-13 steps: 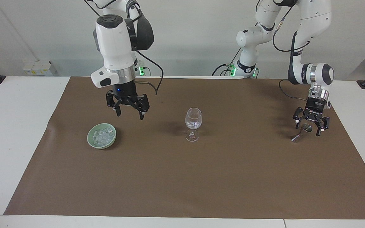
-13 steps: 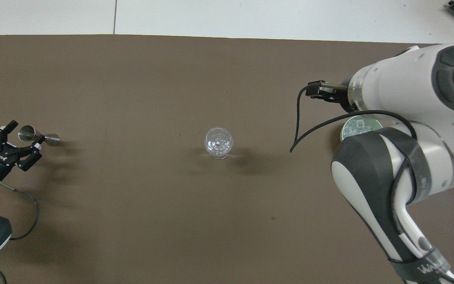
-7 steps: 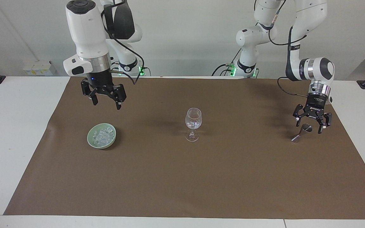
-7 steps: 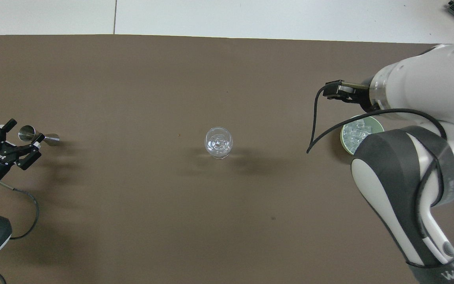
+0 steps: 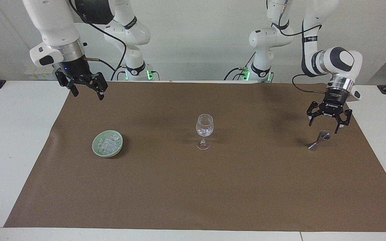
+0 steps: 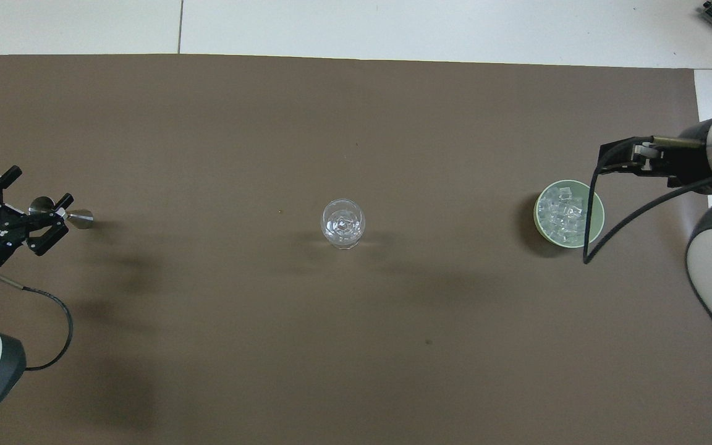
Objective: Pour wine and add ice with both arms
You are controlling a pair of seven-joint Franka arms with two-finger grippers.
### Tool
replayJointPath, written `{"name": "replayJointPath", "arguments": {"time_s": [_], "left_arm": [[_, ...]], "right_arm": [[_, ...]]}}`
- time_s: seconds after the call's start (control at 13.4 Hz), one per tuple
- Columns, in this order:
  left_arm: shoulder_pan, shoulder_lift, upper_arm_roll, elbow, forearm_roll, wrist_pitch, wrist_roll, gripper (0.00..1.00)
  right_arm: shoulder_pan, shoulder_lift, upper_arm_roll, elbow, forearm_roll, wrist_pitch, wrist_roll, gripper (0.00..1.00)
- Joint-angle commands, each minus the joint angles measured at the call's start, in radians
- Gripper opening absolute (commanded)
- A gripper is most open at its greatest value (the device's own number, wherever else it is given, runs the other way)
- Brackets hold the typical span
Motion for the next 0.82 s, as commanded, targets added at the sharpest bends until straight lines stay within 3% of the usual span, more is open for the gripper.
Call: {"name": "replayJointPath", "arguments": {"time_s": [0.0,0.15,0.37,0.74], "left_arm": [[-0.020,-0.010,-0.010,0.047,0.164,0.017,0.016,1.00],[-0.020,-0.013,-0.030,0.087,0.318,0.014,0.016,1.00],[-0.021,-0.018,-0.053,0.118,0.462,0.011,0.018,1.00],[-0.026,-0.036,-0.081,0.162,0.715,-0.012,0.019,1.00]], "right_arm": [[-0.021,-0.008,-0.029,0.070,0.023,-0.100,-0.073,1.00],[-0.014,-0.033,-0.053,0.073,0.023,-0.129,-0.094,1.00],[-0.009,-0.083,-0.055,-0.002,0.018,-0.115,-0.090,1.00],[-0.009,-0.080,-0.060,-0.001,0.018,-0.091,-0.096,1.00]]}}
